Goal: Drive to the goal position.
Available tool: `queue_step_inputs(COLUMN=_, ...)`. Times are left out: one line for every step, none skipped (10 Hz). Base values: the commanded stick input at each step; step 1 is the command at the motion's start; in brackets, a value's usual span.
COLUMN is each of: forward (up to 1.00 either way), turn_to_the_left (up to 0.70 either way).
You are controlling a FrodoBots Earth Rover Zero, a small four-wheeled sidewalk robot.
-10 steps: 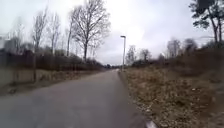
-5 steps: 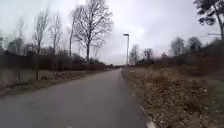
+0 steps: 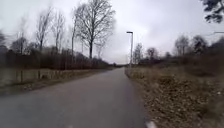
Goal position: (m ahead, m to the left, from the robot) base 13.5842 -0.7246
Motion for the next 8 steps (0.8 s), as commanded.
queue_step_inputs(forward=1.0, turn_to_the_left=0.0)
queue_step_inputs(forward=1.0, turn_to_the_left=-0.2)
queue_step_inputs(forward=1.0, turn_to_the_left=-0.37)
queue_step_inputs(forward=1.0, turn_to_the_left=-0.4)
queue_step_inputs(forward=1.0, turn_to_the_left=-0.4)
queue_step_inputs(forward=1.0, turn_to_the_left=-0.4)
queue_step_inputs(forward=1.0, turn_to_the_left=-0.34)
queue_step_inputs(forward=1.0, turn_to_the_left=-0.2)
